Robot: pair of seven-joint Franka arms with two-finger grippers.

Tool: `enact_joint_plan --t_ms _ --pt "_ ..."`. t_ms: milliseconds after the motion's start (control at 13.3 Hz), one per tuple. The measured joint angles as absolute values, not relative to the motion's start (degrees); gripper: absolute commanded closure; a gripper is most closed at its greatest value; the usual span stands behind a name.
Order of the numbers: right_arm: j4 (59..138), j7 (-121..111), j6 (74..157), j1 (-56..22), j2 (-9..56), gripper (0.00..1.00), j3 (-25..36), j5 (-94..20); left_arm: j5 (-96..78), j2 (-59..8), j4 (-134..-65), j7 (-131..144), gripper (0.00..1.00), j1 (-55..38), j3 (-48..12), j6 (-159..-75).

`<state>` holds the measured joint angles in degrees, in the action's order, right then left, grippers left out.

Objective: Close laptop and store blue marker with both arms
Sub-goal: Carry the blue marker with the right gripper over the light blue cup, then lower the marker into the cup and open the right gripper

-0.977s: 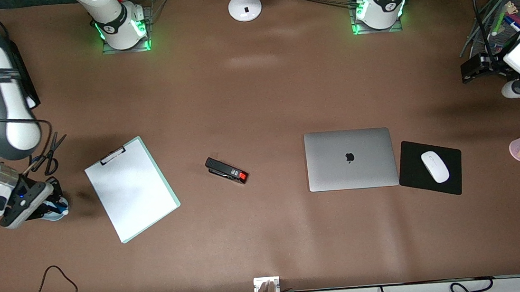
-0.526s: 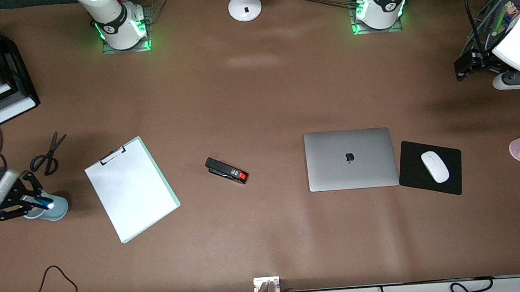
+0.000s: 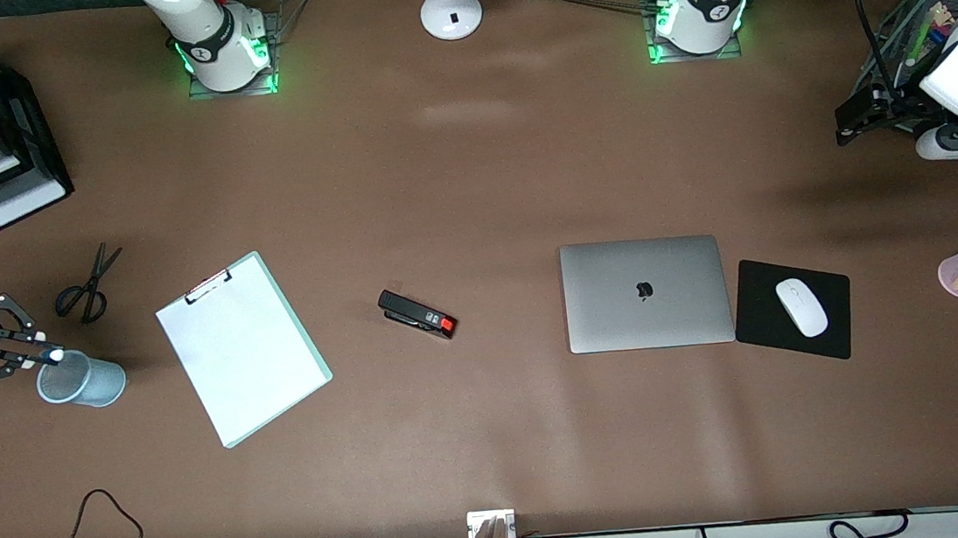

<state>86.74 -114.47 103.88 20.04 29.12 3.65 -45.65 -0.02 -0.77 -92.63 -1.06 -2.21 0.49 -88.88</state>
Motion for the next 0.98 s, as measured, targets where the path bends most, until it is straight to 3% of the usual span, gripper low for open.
enact_joint_plan --t_ms 676,977 --pt "79.4 -124.1 103.3 23.9 40.8 0.92 3.6 -50.1 -0.4 -0.9 -91.2 -1.1 0.0 -1.7 0.6 -87.5" --pt "78.7 -125.1 102.9 24.4 42.2 0.92 3.6 -52.0 -0.4 -1.1 -91.2 -1.1 0.0 -1.7 0.6 -87.5"
